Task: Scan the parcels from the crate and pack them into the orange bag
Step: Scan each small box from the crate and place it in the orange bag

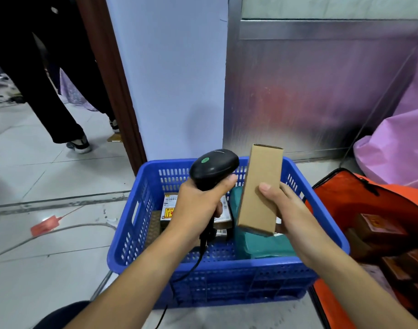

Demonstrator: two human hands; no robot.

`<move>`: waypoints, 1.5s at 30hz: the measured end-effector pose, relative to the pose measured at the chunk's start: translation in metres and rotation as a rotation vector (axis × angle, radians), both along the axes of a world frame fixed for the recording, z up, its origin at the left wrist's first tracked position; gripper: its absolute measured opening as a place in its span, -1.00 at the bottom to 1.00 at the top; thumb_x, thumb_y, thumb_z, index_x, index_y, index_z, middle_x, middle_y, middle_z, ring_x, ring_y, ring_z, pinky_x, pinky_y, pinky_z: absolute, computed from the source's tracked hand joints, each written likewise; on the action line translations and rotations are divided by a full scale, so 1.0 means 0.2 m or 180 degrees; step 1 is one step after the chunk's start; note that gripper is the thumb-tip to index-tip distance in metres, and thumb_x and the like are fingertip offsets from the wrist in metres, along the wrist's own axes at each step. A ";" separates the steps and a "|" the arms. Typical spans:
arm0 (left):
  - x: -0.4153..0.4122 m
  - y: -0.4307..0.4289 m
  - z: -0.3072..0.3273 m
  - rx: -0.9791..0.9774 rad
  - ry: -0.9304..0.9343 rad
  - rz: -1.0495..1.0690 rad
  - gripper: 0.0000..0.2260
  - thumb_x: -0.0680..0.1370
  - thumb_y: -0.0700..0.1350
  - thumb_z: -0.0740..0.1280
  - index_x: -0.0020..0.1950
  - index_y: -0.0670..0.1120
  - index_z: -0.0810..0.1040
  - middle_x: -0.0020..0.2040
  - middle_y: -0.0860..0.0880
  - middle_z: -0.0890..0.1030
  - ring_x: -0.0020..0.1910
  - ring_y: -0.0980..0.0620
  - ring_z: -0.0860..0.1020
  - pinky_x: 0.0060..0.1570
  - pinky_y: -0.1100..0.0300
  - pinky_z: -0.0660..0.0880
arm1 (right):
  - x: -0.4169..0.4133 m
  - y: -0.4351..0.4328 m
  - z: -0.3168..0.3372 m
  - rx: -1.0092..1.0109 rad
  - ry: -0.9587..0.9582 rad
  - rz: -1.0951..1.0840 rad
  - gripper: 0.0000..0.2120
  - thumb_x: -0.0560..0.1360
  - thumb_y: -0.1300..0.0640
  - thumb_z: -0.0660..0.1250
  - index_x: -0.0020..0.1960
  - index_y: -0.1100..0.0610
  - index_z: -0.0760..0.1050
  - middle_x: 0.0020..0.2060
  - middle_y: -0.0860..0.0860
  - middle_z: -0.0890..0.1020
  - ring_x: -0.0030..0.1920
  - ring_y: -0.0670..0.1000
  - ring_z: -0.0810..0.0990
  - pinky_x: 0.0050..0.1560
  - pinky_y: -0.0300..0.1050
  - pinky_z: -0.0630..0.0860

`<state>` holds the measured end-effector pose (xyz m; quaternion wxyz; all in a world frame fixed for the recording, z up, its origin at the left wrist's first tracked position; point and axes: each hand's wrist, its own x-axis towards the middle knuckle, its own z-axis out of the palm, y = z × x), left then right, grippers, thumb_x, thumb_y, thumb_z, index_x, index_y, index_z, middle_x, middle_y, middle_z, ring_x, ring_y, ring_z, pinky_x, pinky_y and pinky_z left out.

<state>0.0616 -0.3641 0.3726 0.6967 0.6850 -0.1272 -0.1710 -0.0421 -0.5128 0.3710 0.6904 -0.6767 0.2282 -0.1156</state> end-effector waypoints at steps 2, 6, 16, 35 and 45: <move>-0.03 0.00 0.00 0.0035 0.0064 -0.0096 -0.72 0.50 0.06 0.54 0.00 -0.15 0.69 -0.42 -0.11 0.49 -0.46 0.01 0.43 -0.40 0.22 0.39 | 0.01 -0.02 -0.02 -0.0208 0.0018 -0.0129 -0.27 0.35 -0.35 0.40 0.46 -0.13 0.40 0.12 -0.13 0.71 0.01 -0.20 0.71 -0.03 -0.09 0.63; -0.07 -0.04 0.00 -0.0060 0.0306 -0.0258 -0.76 0.48 0.01 0.58 -0.01 -0.14 0.70 -0.37 -0.12 0.53 -0.43 -0.01 0.46 -0.33 0.11 0.43 | 0.00 -0.02 -0.07 -0.0398 -0.0012 -0.0123 -0.10 0.29 -0.60 0.32 0.50 -0.16 0.37 0.24 -0.15 0.66 0.13 -0.19 0.68 0.24 0.14 0.61; -0.01 0.02 0.07 -0.0502 0.0852 -0.0032 -0.71 0.51 -0.05 0.53 0.20 -0.09 0.68 0.02 -0.10 0.77 -0.06 -0.03 0.75 -0.30 0.23 0.60 | 0.01 -0.01 -0.05 0.0758 -0.0147 0.0390 -0.53 0.52 -0.17 0.27 0.36 -0.02 0.52 0.11 0.08 0.73 0.03 0.12 0.72 0.00 0.23 0.68; 0.07 0.10 0.09 -0.0737 0.0598 -0.0357 -0.94 0.57 -0.17 0.36 0.01 -0.13 0.52 -0.02 -0.20 0.72 -0.39 0.00 0.42 -0.32 0.15 0.42 | 0.02 -0.18 -0.05 0.0106 -0.0213 -0.0634 -0.71 0.51 0.03 0.49 0.21 0.00 0.59 0.01 -0.06 0.77 -0.01 -0.03 0.75 -0.16 0.01 0.65; -0.01 0.08 0.06 -0.0434 0.0297 -0.0656 -0.77 0.49 -0.04 0.45 -0.04 -0.21 0.62 -0.43 -0.10 0.44 -0.53 -0.03 0.34 -0.42 0.15 0.38 | 0.01 -0.31 -0.11 -0.0619 0.0066 -0.0716 -0.64 0.50 0.06 0.54 0.25 0.02 0.58 0.03 -0.08 0.76 -0.04 -0.03 0.76 -0.05 0.09 0.72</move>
